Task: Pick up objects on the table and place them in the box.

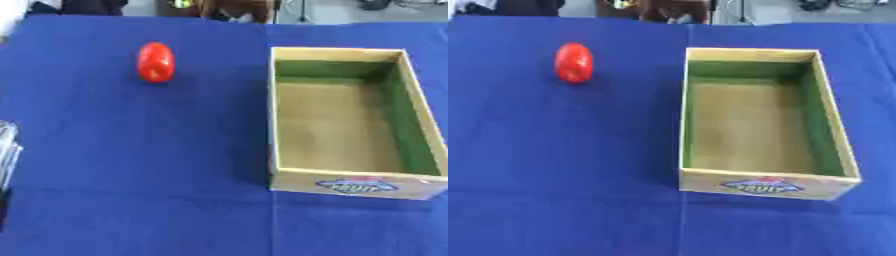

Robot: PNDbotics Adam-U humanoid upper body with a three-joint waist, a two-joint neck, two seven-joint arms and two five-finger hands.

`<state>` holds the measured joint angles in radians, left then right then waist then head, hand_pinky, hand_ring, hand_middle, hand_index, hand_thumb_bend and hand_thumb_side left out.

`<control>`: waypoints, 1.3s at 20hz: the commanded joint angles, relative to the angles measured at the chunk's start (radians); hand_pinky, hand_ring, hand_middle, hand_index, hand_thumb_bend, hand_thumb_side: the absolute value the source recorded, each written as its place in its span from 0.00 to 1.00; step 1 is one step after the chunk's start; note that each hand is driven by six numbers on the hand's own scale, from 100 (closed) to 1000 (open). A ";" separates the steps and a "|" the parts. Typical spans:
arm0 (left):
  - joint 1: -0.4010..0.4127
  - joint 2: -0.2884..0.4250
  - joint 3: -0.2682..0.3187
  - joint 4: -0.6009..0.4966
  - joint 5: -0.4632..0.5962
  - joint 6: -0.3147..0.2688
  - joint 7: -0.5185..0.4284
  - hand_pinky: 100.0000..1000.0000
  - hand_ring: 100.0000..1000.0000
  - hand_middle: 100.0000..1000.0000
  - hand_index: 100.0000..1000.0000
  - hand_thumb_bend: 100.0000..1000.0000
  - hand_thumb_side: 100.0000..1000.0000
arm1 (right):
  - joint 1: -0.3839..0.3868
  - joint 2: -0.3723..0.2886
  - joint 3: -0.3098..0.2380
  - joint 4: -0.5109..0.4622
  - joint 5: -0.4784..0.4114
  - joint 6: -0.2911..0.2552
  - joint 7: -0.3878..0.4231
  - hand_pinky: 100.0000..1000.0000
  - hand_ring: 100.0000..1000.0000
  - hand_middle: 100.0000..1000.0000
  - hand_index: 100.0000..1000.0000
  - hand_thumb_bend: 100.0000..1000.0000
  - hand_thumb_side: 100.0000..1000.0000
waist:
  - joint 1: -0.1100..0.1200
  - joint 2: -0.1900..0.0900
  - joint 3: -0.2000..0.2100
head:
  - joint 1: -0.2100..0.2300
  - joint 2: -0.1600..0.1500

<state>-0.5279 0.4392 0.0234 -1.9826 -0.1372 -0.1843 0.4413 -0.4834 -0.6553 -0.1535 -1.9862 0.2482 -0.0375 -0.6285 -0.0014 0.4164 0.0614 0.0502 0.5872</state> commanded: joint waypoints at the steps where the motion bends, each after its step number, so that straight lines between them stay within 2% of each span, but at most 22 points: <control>1: -0.011 0.023 0.008 -0.017 0.003 0.001 -0.001 0.51 0.61 0.57 0.96 0.10 1.00 | -0.005 -0.024 -0.010 -0.014 -0.007 -0.001 0.001 0.73 0.72 0.77 0.81 0.00 0.97 | 0.000 -0.017 -0.002 | 0.004 -0.008; 17: -0.017 0.032 0.004 -0.017 -0.003 0.006 -0.005 0.52 0.62 0.58 0.96 0.08 1.00 | 0.000 -0.028 -0.010 -0.014 -0.007 -0.001 0.001 0.73 0.72 0.77 0.81 0.00 0.97 | 0.003 -0.012 -0.004 | 0.009 -0.007; 19: -0.048 0.065 -0.025 -0.004 -0.022 0.026 -0.025 0.52 0.62 0.58 0.96 0.08 1.00 | 0.007 -0.037 -0.008 -0.014 -0.006 0.000 0.003 0.73 0.72 0.77 0.81 0.00 0.97 | 0.014 -0.012 -0.010 | 0.014 -0.007; 26: -0.199 0.216 -0.059 0.141 -0.095 0.118 -0.118 0.54 0.63 0.59 0.97 0.07 1.00 | 0.002 -0.041 -0.005 -0.014 -0.007 -0.003 0.005 0.73 0.72 0.77 0.81 0.00 0.97 | 0.014 0.001 -0.029 | 0.042 -0.019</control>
<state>-0.7084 0.5994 -0.0346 -1.8555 -0.2200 -0.0814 0.3386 -0.4681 -0.6621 -0.1533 -1.9862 0.2458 -0.0373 -0.6262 0.0125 0.4379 0.0317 0.0847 0.5794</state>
